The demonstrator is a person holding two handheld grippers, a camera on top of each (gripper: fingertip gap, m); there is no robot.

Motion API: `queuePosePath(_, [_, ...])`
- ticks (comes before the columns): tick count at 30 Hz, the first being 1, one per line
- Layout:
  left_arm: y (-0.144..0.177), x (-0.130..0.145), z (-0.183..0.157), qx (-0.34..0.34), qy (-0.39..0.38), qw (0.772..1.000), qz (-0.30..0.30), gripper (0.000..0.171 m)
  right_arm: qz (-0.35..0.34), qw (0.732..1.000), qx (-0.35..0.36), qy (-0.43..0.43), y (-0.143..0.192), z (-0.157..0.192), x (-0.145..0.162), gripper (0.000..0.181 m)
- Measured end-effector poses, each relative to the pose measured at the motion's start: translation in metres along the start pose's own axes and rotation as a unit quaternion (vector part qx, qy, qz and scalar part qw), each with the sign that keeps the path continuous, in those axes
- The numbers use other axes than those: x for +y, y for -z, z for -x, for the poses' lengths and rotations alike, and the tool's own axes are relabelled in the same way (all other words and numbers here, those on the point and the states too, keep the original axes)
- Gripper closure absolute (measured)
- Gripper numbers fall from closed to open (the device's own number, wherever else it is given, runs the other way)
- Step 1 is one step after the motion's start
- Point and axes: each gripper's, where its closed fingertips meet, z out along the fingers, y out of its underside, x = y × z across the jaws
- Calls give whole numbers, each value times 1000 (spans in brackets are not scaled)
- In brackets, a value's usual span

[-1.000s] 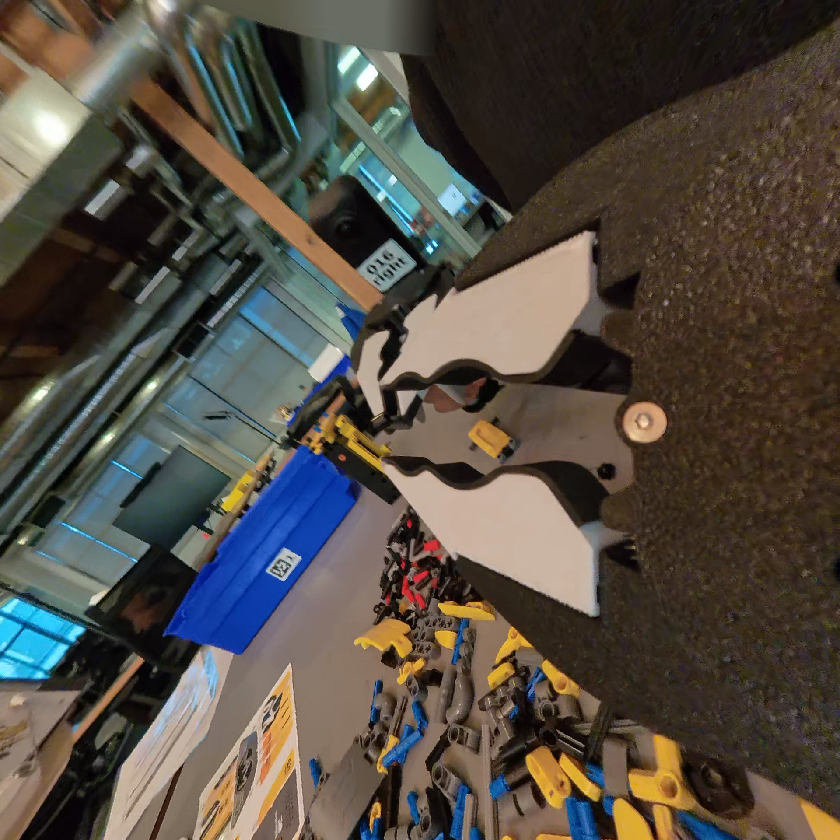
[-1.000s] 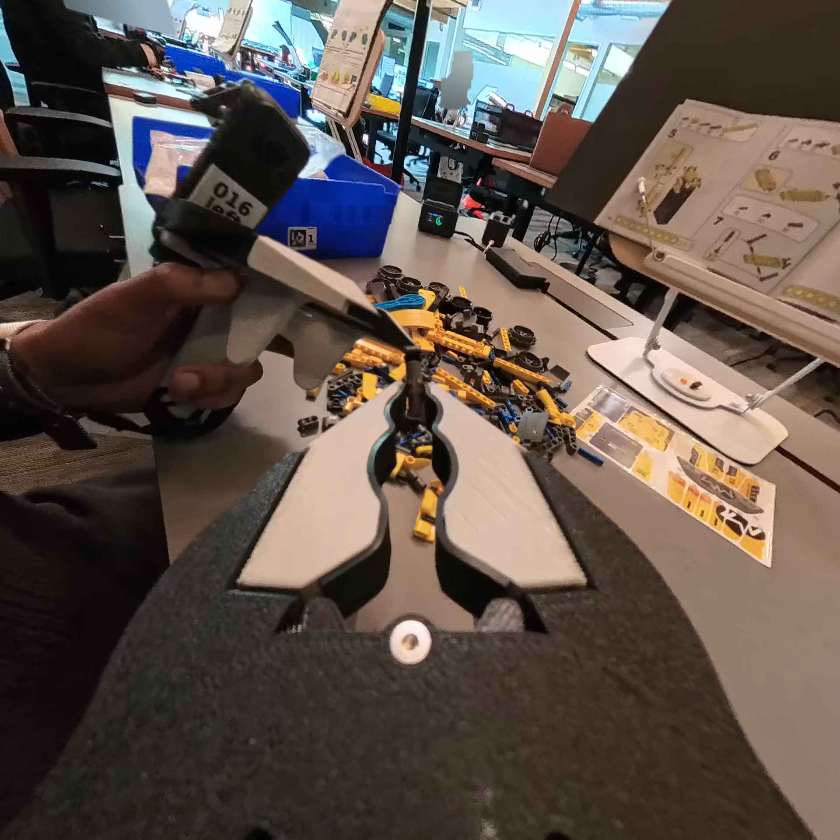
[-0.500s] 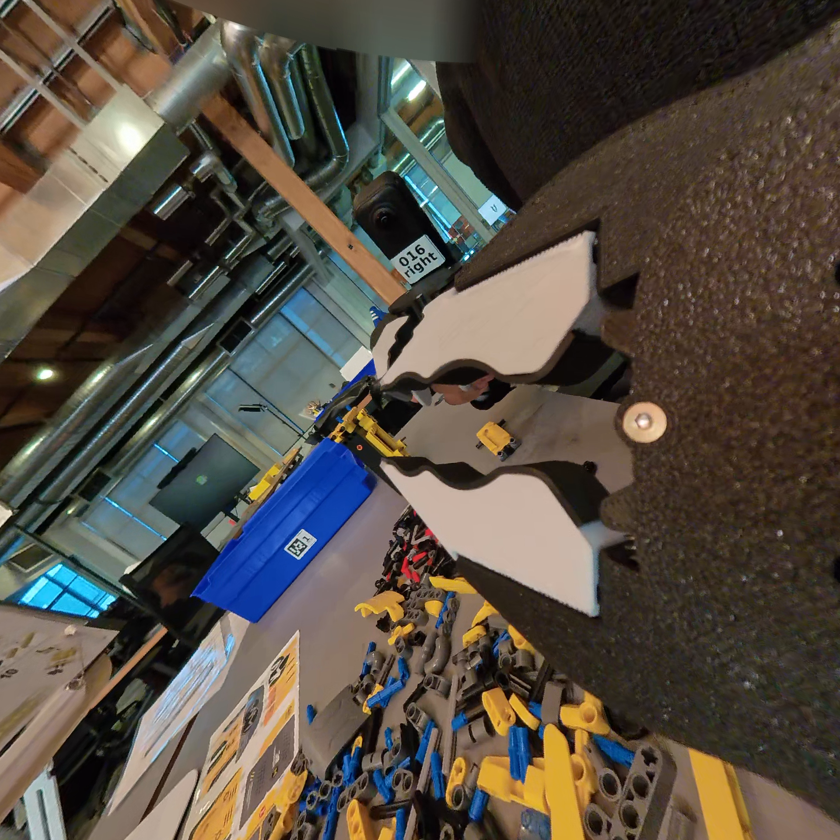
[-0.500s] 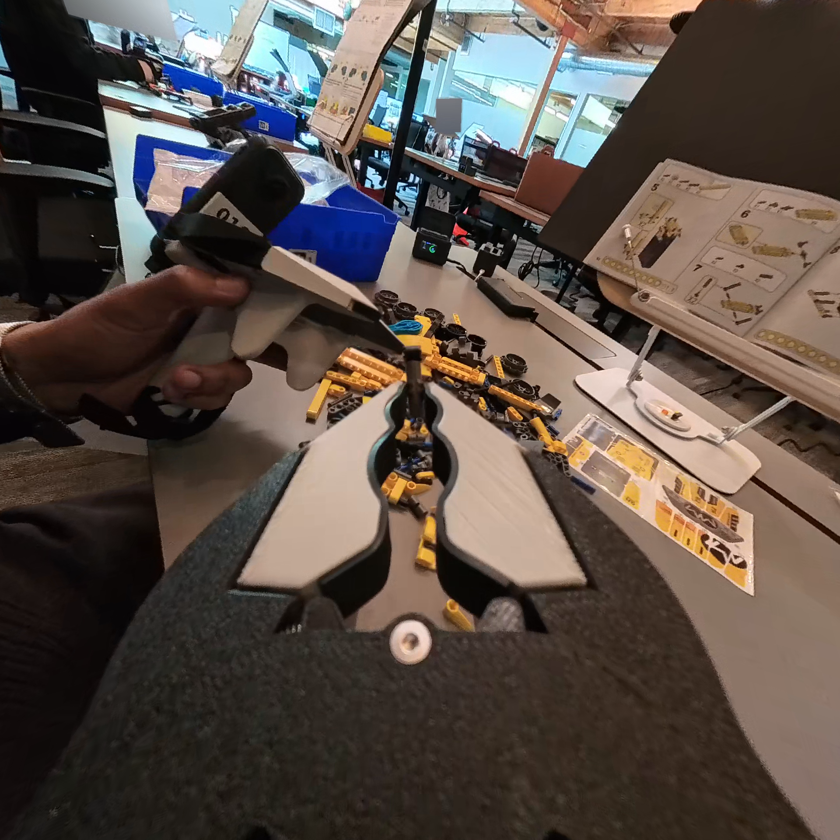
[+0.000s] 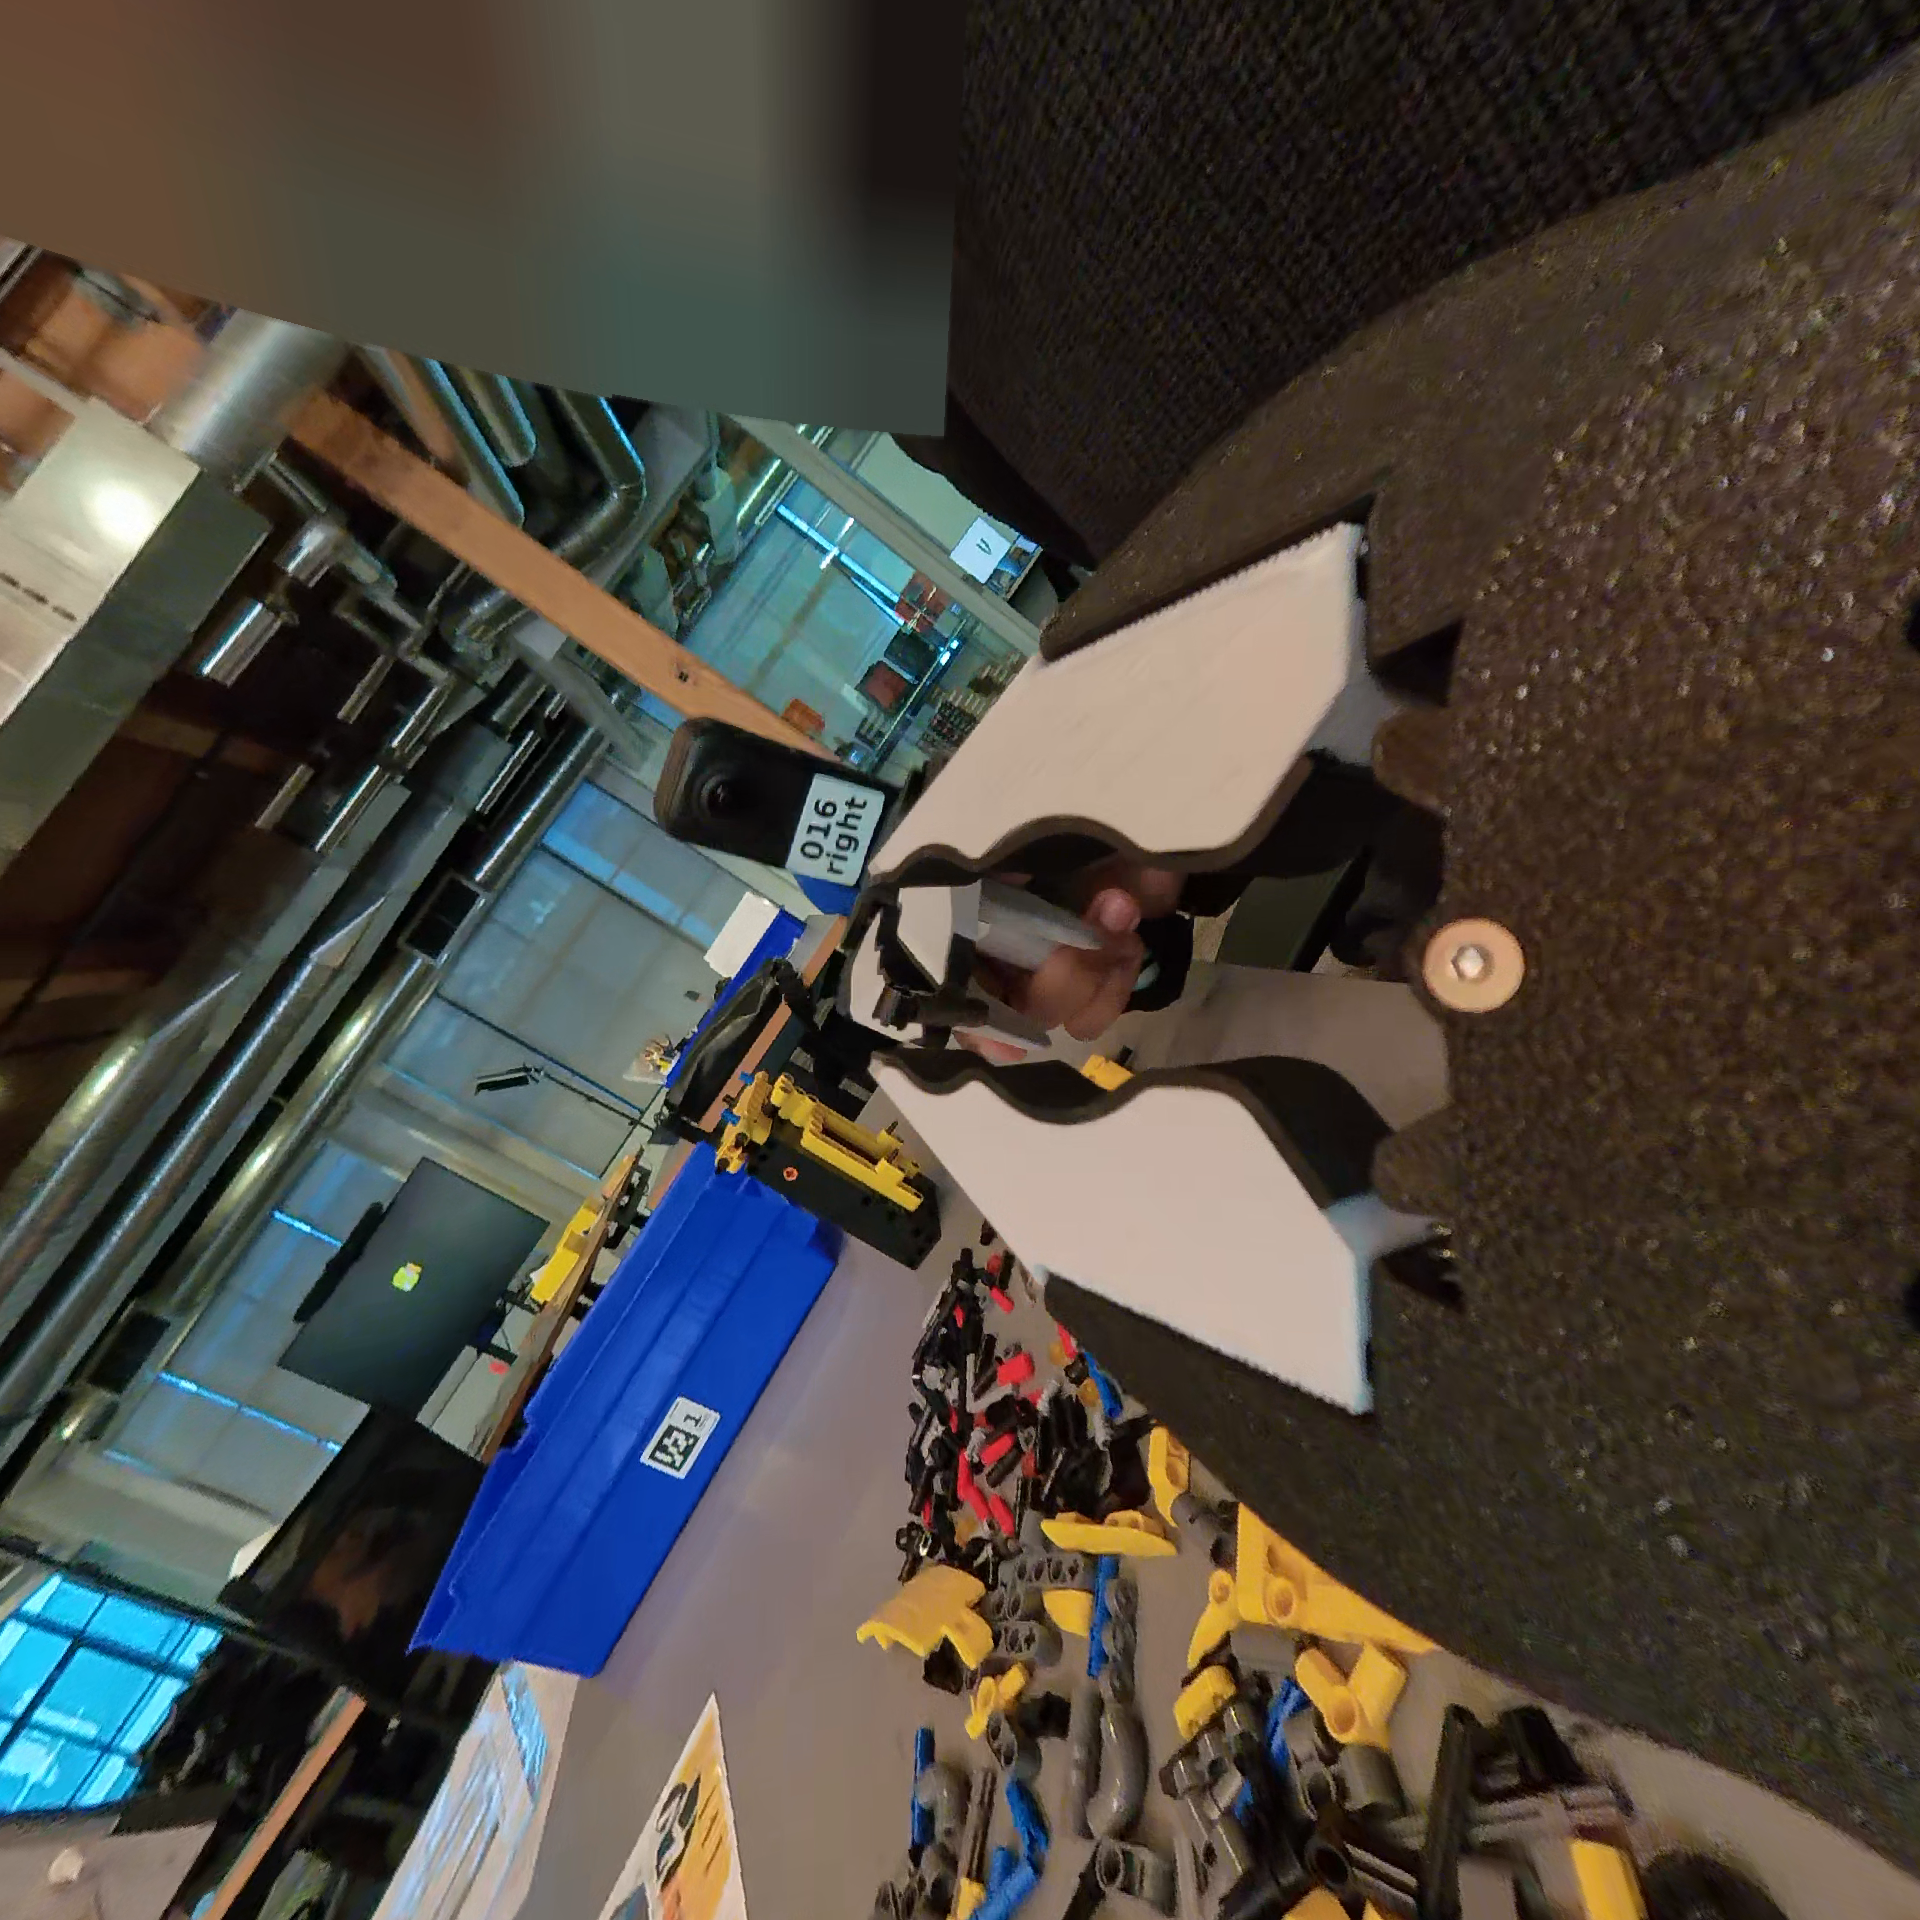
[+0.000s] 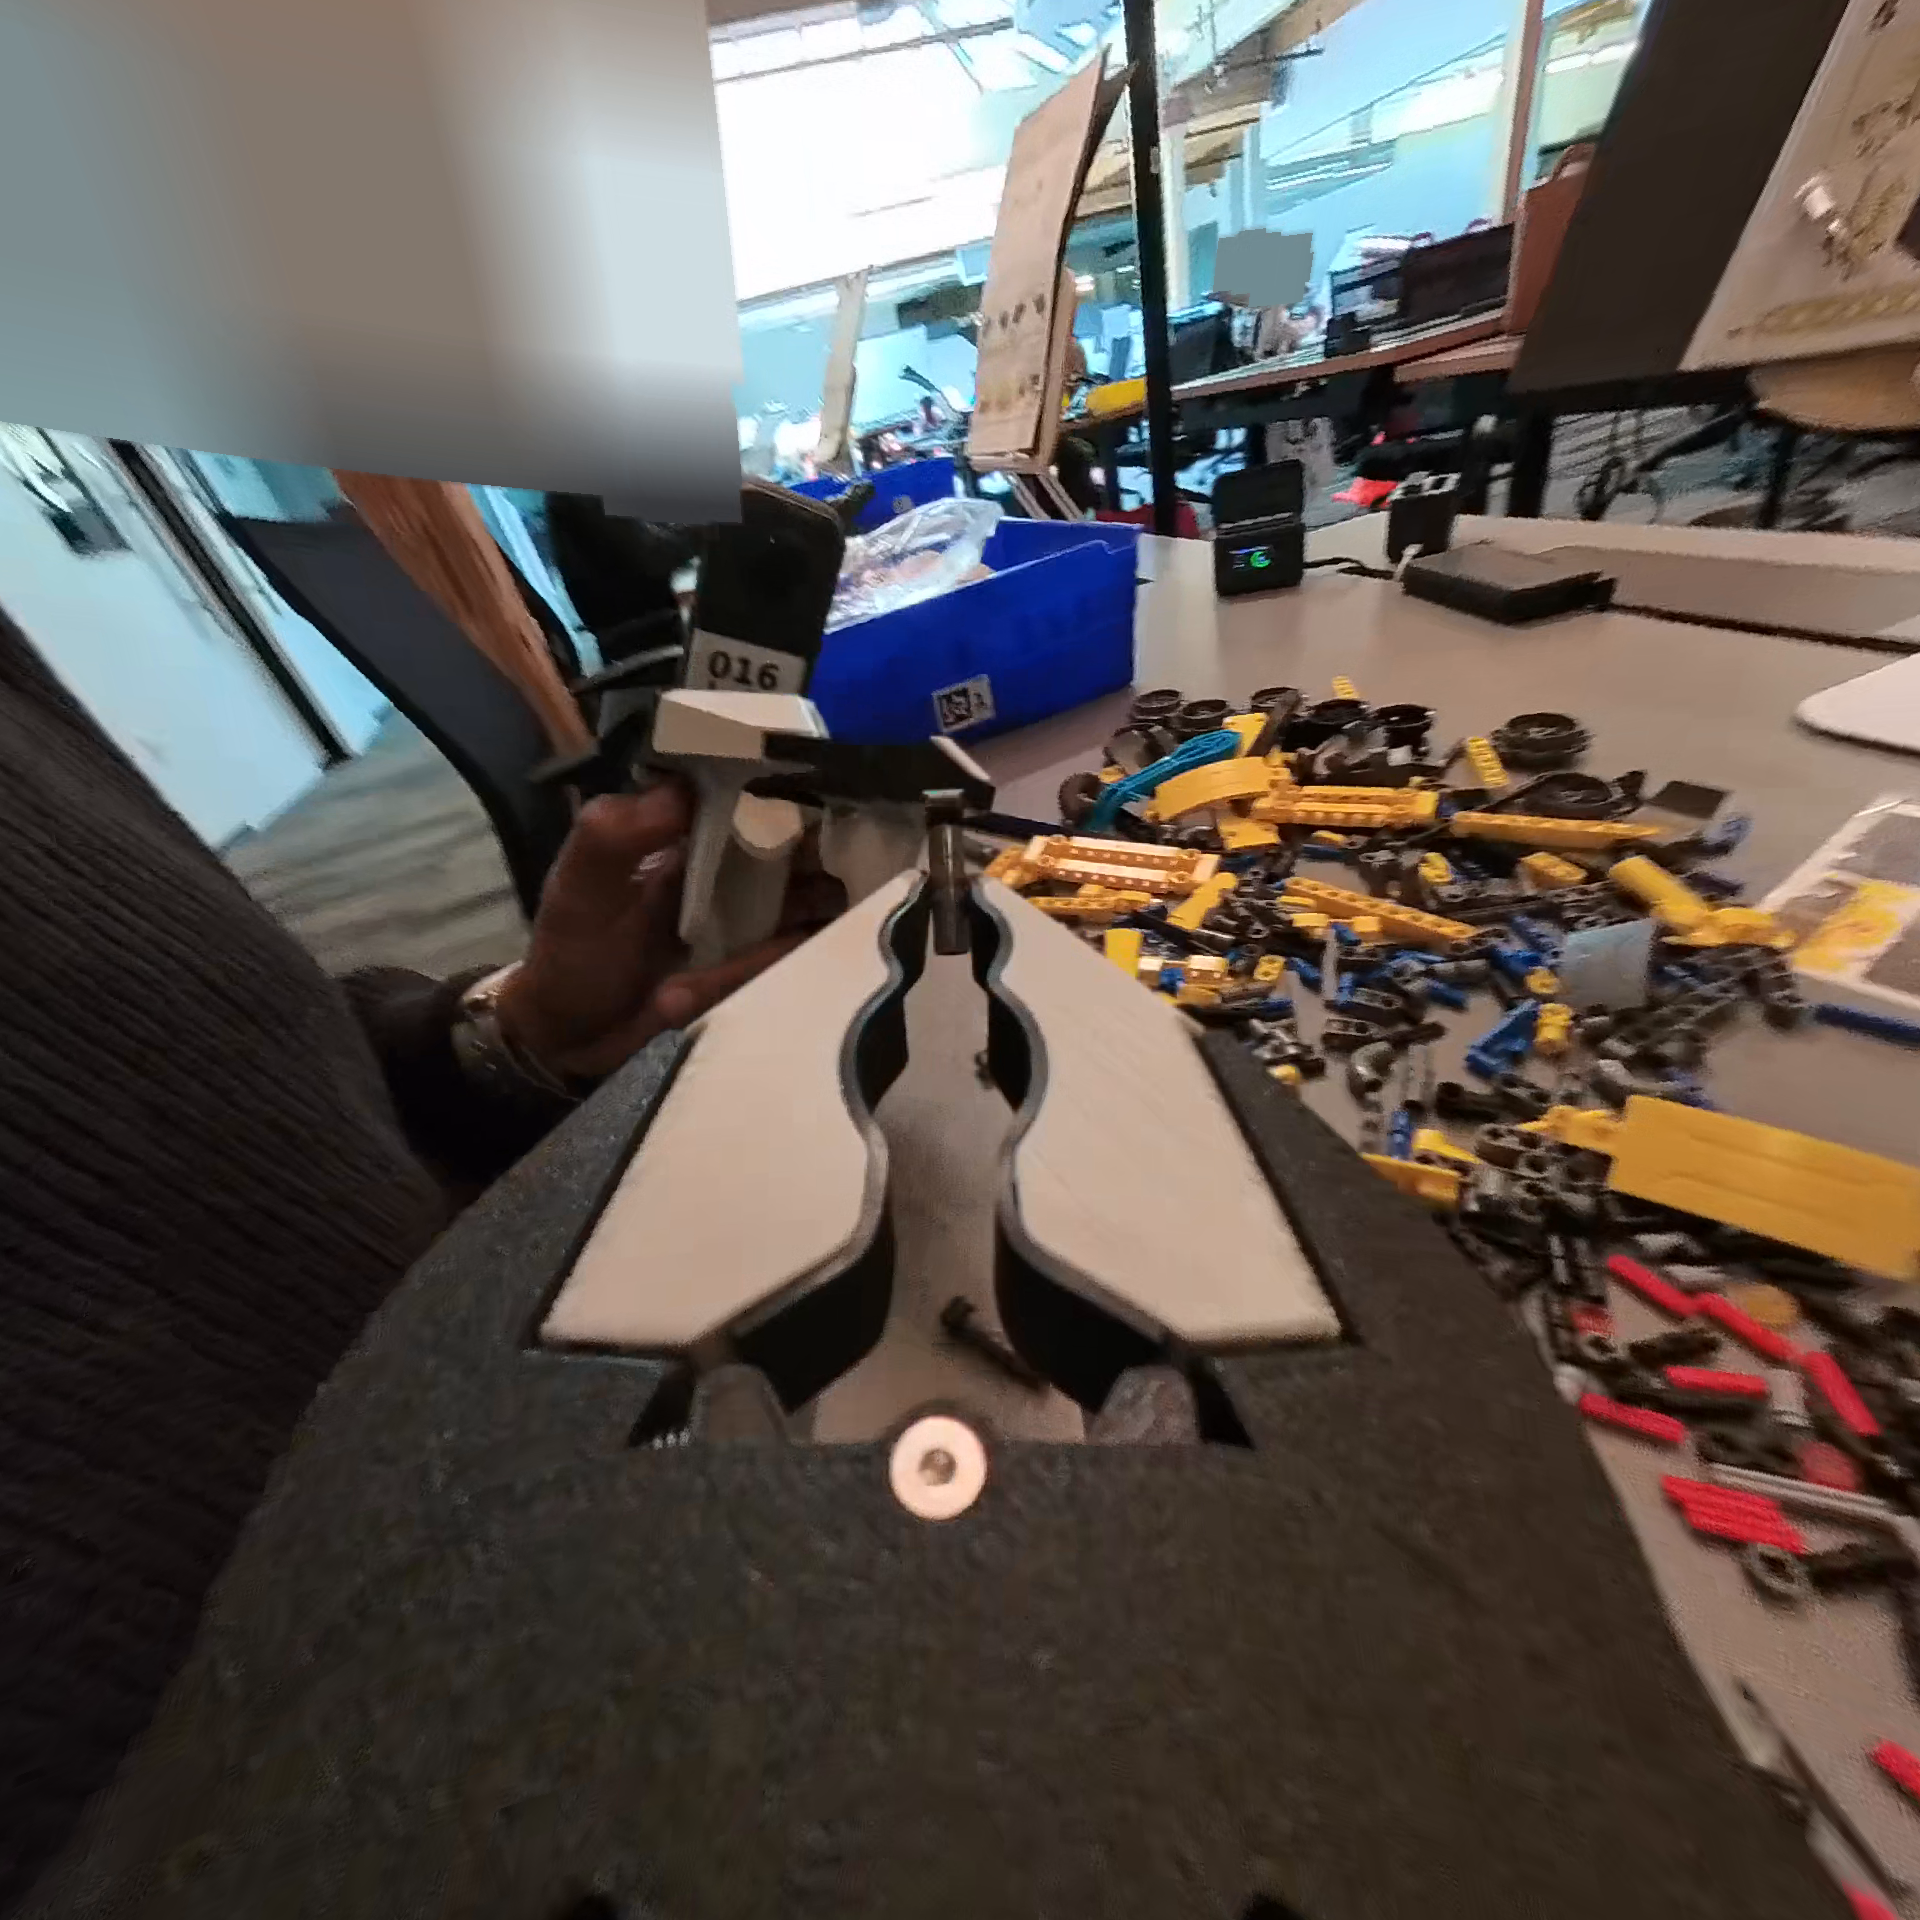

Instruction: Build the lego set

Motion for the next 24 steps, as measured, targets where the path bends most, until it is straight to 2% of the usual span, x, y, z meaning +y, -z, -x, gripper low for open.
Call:
queuePosePath(5, [-7,10,-2,2,4,1000,28,142,14,998,-39,-38,0,7,5,174])
queuePosePath(18, [-10,13,-3,-6,0,1000,29,154,10,997,-53,-58,3,10,8,175])
queuePosePath(22, [-10,14,0,-14,-2,999,31,154,11,999,-32,-42,10,5,5,174])
queuePosePath(24, [-9,13,-2,-11,0,1000,29,154,12,1000,4,-26,25,-8,-1,175])
